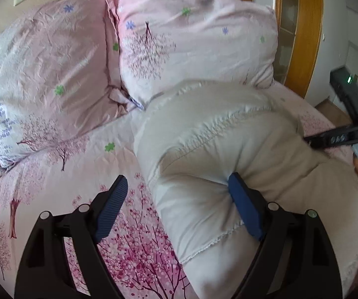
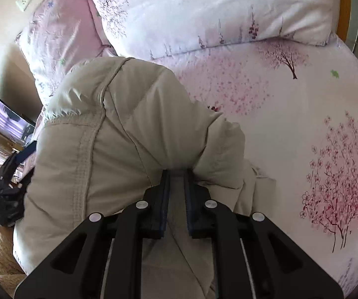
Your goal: Fold large clothes
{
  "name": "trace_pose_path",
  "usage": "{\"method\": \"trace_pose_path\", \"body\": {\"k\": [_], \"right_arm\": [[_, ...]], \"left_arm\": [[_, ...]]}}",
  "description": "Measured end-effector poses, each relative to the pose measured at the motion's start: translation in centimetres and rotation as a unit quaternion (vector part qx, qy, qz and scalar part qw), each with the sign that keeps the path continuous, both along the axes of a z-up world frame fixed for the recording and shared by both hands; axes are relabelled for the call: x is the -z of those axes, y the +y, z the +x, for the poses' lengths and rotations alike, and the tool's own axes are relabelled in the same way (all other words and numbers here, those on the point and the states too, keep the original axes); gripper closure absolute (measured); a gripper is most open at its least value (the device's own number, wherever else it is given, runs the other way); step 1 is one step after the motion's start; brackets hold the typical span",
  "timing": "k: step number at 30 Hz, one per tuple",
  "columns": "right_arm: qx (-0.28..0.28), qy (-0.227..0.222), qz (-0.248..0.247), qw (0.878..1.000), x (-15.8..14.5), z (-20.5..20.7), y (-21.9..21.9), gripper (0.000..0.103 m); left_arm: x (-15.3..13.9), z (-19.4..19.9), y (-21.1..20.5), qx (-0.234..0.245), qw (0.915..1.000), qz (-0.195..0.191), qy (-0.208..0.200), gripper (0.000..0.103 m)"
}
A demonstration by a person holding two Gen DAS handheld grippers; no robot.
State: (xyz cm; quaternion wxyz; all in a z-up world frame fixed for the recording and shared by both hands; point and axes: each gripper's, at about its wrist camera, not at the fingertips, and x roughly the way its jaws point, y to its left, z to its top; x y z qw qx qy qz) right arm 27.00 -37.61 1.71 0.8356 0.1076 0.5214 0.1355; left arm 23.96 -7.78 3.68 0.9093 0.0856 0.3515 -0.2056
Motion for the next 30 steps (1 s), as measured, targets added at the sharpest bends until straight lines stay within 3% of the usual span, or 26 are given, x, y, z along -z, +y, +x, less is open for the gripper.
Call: {"method": "trace_pose_path", "body": {"k": [5, 8, 12, 16, 20, 27, 30], "right_arm": [[0.010, -0.038, -0.008, 0.999, -2.1, -2.5, -0.4, 0.091], [-0.011, -0.080, 0.025, 0.996, -4.1, -6.3, -0.4, 0.090], [-0.026, -0.097, 0.033, 0.994, -4.8, -10.4, 0.0, 0.087], [-0.021, -0.084, 0.028, 0.996, -3.3, -11.8, 0.2, 0.082], [-0.009, -0.042, 0.026, 0.999, 0.8, -11.0, 0.2, 0.082], [0.009, -0.033, 0.063, 0.997, 3.1, -10.4, -0.4, 0.082], [0.021, -0.040, 0.077, 0.996, 3.2, -11.0, -0.9, 0.082]], "left_arm": [[-2.0, -2.2, 1.3, 0.017, 0.9995, -0.021, -0.012, 0.021], [-2.5, -3.9, 1.4, 0.035, 0.9989, -0.026, -0.017, 0.020], [-2.6, -5.8, 0.9, 0.064, 0.9973, -0.034, -0.011, 0.020], [-1.5, -7.0, -0.4, 0.085, 0.9962, -0.018, -0.006, 0.019], [0.4, -6.2, -0.8, 0.095, 0.9934, -0.042, 0.048, 0.016], [2.0, -6.6, -1.3, 0.078, 0.9961, -0.024, 0.033, 0.012], [1.1, -6.9, -0.6, 0.078, 0.9960, -0.040, 0.017, 0.013]]}}
